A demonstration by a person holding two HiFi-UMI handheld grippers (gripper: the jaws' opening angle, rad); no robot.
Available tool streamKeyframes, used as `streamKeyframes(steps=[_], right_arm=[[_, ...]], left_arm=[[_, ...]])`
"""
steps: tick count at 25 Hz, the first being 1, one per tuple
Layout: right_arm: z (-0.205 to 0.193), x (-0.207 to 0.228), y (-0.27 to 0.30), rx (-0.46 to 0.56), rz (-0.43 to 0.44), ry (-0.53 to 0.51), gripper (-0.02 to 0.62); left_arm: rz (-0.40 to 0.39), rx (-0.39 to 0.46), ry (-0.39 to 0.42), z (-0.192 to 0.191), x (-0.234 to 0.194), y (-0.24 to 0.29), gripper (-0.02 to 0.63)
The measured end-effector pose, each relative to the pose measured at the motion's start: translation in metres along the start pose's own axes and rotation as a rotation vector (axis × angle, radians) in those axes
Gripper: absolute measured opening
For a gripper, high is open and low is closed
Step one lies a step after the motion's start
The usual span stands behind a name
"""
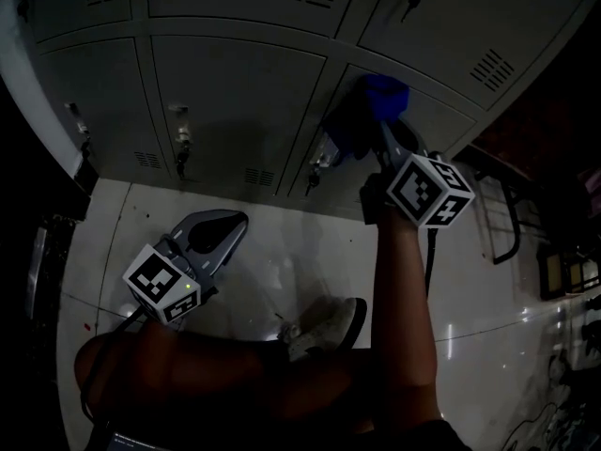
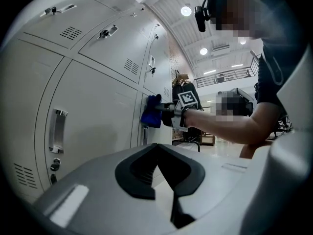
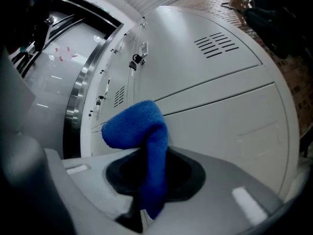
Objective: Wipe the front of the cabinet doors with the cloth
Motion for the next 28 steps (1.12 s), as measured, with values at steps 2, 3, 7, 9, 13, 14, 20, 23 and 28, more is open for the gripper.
streamKeyframes(steps=[2,3,7,9,13,14,20,23,28], right_arm=[[0.003,0.009,-0.009,0.001,-0.024,-0.003,0.069],[0.005,0.014,-0.014,0.005,-0.037,-0.001,0.069],[0.014,0.037,-0.037,0.034,-0.083,0.021,0.069],[0.018,0.046,-0.046,0.037,-0.105,0.021,0.069],[0.022,0.067,-0.066,0.021,-0.147,-0.007,0.069],[0.023,0.072,-0.071,0.015,-0.160,-0.018,0.069],[0.028,0.092,-0.090,0.023,-0.210,-0.023,0.069],[0.030,0.100,-0.098,0.028,-0.236,-0.026,0.069],[0.033,0.114,-0.113,0.048,-0.290,-0.025,0.069]], left_arm=[[0.001,-0.003,0.003,-0.001,0.000,0.000,0.006],[0.001,-0.005,0.004,-0.002,0.000,0.000,0.006],[-0.001,-0.014,0.007,-0.004,0.001,-0.001,0.006],[-0.003,-0.016,0.007,-0.005,0.003,-0.001,0.006],[-0.004,-0.023,0.011,-0.006,0.005,0.000,0.006],[-0.004,-0.024,0.011,-0.007,0.006,0.000,0.006],[0.007,-0.033,0.012,-0.010,0.003,0.001,0.006],[0.006,-0.035,0.011,-0.010,0.004,0.002,0.006],[0.003,-0.027,-0.001,-0.008,0.004,0.001,0.006]])
Point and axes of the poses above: the fingertips, and each gripper's own axes: y forward along the fingers, x to its right, z out of its top, the point moved 1 cm from there along -y, backward along the fingers, and after that the axes turned 10 degrees about z, right-handed, at the moved point
